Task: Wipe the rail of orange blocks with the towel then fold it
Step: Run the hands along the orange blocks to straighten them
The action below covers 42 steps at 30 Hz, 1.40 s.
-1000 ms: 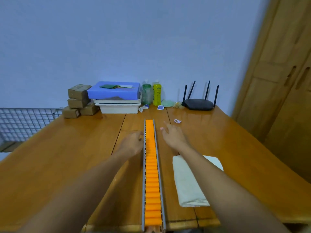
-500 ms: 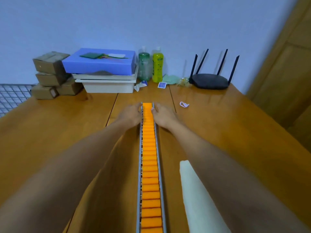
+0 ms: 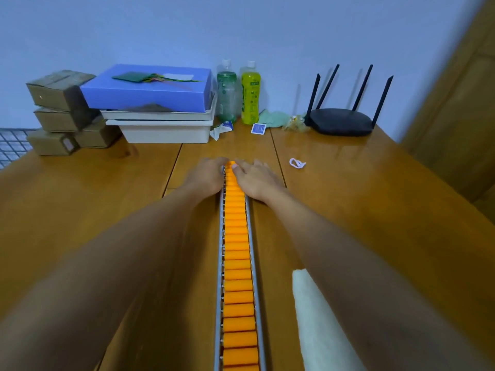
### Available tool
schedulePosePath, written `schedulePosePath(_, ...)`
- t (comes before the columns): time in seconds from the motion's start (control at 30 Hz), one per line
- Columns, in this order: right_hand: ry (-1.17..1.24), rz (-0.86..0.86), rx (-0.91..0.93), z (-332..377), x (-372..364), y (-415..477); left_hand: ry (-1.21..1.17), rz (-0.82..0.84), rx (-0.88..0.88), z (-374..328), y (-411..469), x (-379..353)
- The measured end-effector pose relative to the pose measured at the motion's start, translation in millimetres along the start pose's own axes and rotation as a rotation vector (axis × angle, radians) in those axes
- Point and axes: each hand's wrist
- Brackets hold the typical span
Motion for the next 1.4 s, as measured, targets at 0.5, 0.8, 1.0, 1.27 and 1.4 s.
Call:
schedulePosePath(0.5, -0.084, -0.003, -0.020, 8.0, 8.2, -33.1, 0.034, -0.001, -0.021, -1.9, -39.6, 5.6)
schedulePosePath(0.8, -0.122, 0.010, -0.019, 12.1, 13.3, -66.3, 0.033, 0.002, -0.018, -10.8, -72.7, 15.3)
schedulePosePath(1.0, -0.147, 0.029, -0.013, 14.7, 19.7, -89.7, 0.003, 0.016, -0.016, -13.4, -98.6, 18.7)
schedulePosePath(1.27, -0.183, 0.043, 0.005, 19.0, 26.4, -118.5, -0.015, 0.035, 0.002, -17.7, -123.2, 23.3)
schedulePosePath(1.4, -0.217, 0.040, 0.023, 17.3, 26.7, -129.4, -0.018, 0.032, 0.001, -19.4, -134.4, 25.6)
Point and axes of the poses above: each hand's wrist, its own y-axis towards the middle knuckle, its own x-axis out of the back of the hand, z = x × y, and after that the axes turned 9 degrees about -z, right-handed
